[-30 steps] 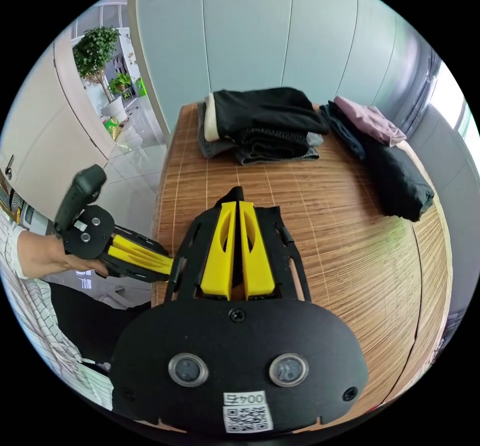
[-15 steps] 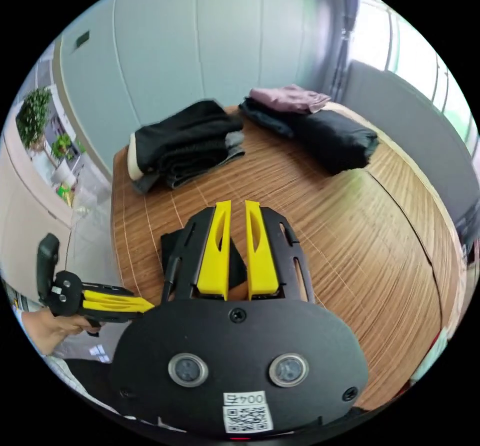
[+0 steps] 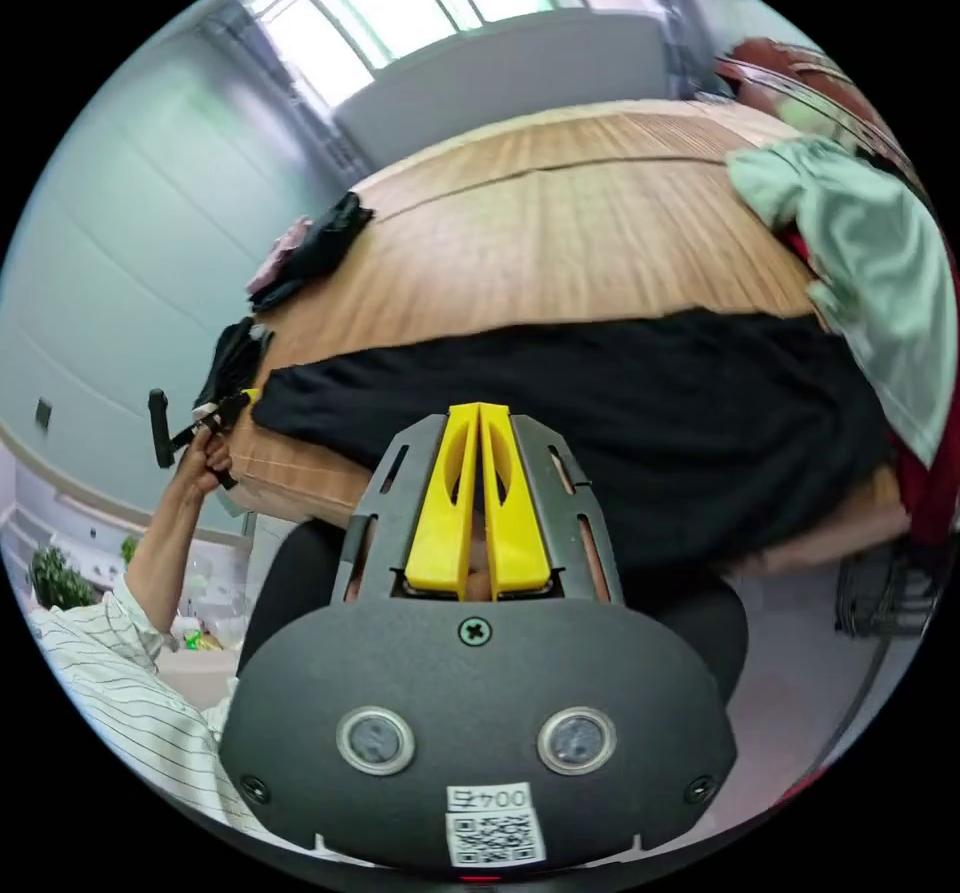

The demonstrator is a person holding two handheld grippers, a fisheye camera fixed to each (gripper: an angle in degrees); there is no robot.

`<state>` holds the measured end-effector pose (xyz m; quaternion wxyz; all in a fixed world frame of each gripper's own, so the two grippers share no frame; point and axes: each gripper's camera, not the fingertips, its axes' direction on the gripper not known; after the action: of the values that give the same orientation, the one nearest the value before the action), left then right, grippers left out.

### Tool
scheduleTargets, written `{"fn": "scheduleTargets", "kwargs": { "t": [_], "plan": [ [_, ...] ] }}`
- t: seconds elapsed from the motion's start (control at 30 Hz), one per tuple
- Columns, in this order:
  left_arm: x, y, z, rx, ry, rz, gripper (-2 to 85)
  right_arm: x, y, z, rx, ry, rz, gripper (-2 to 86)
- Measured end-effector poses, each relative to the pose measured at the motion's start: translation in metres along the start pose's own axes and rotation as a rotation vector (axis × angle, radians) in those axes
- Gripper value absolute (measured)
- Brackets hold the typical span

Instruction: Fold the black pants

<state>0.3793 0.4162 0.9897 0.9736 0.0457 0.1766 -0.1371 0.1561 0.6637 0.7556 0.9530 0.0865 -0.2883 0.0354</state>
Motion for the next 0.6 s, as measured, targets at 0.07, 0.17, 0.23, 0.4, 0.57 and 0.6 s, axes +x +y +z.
{"fn": "scheduleTargets", "kwargs": {
  "t": [0.07, 0.17, 0.23, 0.4, 0.57, 0.6],
  "plan": [
    [-0.002, -0.012, 0.024, -0.103, -0.053, -0.002, 0.3, 0.027, 0.016, -0.01, -0.026, 0.02, 0.05, -0.5],
    [-0.01, -0.027, 0.014, -0.091, 0.042, -0.146, 0.2, 0.038, 0.028, -0.021, -0.028, -0.011, 0.052, 0.0],
    [0.015, -0.035, -0.011, -0.016, 0.004, -0.094, 0.1, 0.014, 0.031, -0.013, -0.045, -0.023, -0.049, 1.1],
    [0.094, -0.032, -0.028, -0.019, 0.178, 0.15, 0.1, -0.099, 0.043, 0.029, -0.023, 0.027, -0.438, 4.3],
    [0.165, -0.032, -0.01, -0.127, 0.047, 0.402, 0.3, -0.146, 0.038, 0.073, -0.064, 0.098, -0.557, 3.7],
    [0.165, -0.036, -0.006, -0.126, 0.046, 0.396, 0.3, -0.146, 0.03, 0.091, -0.109, 0.207, -0.538, 3.3]
  ]
}}
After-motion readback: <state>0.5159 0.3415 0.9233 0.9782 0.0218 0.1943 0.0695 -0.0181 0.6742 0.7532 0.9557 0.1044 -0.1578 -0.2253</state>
